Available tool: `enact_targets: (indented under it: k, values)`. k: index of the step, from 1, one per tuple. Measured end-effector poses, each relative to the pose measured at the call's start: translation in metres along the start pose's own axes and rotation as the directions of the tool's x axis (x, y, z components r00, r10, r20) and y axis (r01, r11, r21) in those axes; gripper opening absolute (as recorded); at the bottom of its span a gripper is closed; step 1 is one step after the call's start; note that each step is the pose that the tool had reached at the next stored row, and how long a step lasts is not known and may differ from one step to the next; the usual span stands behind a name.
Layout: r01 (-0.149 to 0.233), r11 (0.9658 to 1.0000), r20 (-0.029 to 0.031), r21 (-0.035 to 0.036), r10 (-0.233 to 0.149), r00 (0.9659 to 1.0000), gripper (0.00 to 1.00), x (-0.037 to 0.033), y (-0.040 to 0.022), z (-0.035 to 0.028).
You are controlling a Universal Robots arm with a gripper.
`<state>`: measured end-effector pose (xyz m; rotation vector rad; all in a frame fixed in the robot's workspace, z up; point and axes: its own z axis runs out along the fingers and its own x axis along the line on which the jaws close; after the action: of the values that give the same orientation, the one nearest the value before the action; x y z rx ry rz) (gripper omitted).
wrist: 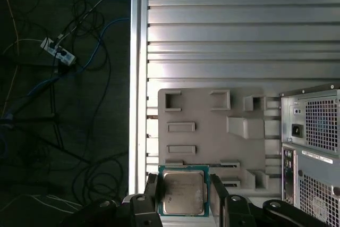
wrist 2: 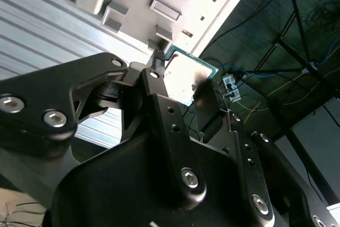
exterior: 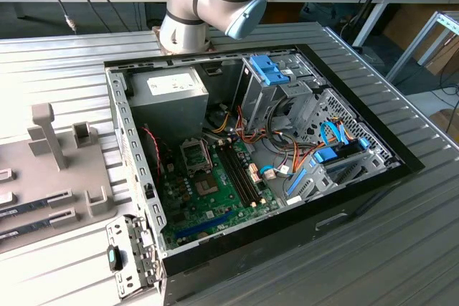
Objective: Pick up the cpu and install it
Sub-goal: 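Pick up the cpu and move it towards the insertion slot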
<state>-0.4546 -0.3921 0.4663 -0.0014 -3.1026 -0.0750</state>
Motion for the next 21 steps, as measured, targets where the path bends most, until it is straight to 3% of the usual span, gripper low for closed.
enact_targets:
  k: [15, 21]
  values:
    - [0.0, 1.0, 0.0, 0.0, 0.0, 1.0, 0.47, 0.0007, 0.001, -0.0207]
    - [0.0, 1.0, 0.0001, -0.0001, 0.0, 1.0, 0.47, 0.0008, 0.0012, -0.0246]
